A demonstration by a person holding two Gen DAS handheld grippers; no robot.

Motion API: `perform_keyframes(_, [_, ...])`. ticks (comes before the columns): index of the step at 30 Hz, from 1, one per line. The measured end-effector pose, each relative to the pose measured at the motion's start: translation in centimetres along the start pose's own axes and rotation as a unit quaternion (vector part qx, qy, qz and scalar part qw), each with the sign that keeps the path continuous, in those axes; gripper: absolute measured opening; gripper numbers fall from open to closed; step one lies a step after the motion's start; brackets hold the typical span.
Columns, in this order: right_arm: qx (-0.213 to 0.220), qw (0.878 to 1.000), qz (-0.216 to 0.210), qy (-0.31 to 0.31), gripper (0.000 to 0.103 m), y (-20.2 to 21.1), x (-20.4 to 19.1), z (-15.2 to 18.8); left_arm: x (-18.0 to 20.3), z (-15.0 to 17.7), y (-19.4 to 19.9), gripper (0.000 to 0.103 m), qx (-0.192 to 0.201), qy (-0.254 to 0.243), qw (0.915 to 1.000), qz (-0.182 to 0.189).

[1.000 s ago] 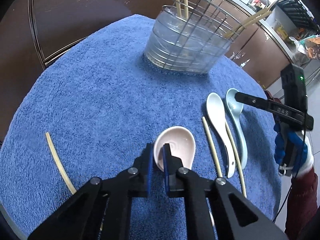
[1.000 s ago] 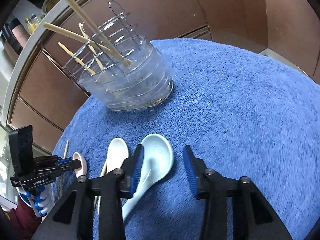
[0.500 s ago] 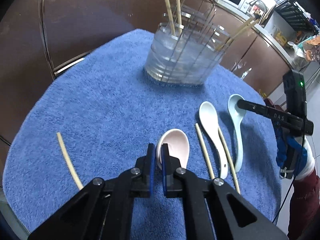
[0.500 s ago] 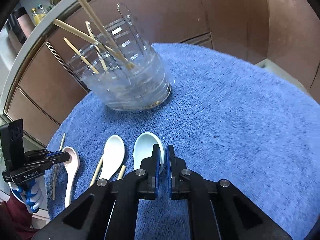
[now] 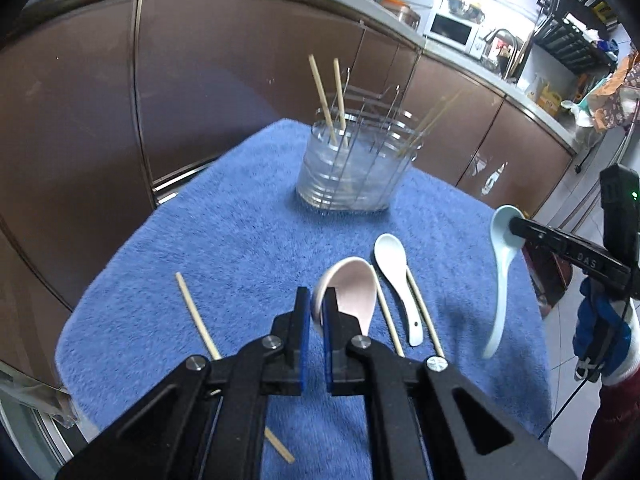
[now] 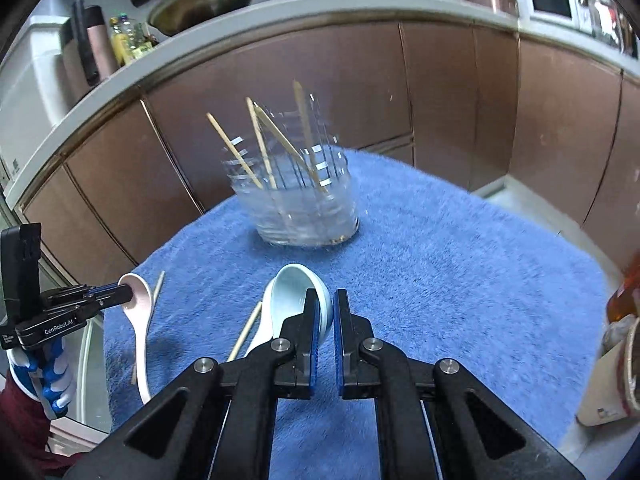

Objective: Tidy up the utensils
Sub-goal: 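Lift the pink spoon with the left tool while the right tool lifts the pale blue spoon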

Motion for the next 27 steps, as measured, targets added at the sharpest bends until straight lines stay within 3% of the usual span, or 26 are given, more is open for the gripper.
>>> perform_keyframes(17, [0.112,0.991,0.063,0.032,0.007,11.4,-7.1,5.0,0.1,4.0,11.4,0.005,0.124,0.012,0.9922,-0.007])
perform_keyframes(27, [0.171,0.980,0.085,0.053,0.007,15.1,-9.7,2.5,1.6,-0.1,17.0,0.005,0.223,0.000,0.9741,-0.039])
Point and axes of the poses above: each gripper's, at about its wrist camera, not at the fingertips, and y roughly against the way its jaws point, x to its right, z to its underside, the point moved 2 cm from there along -y, roughly the way its jaws point, and after that the axes turned 13 degrees about -x, right-handed, at the moved point
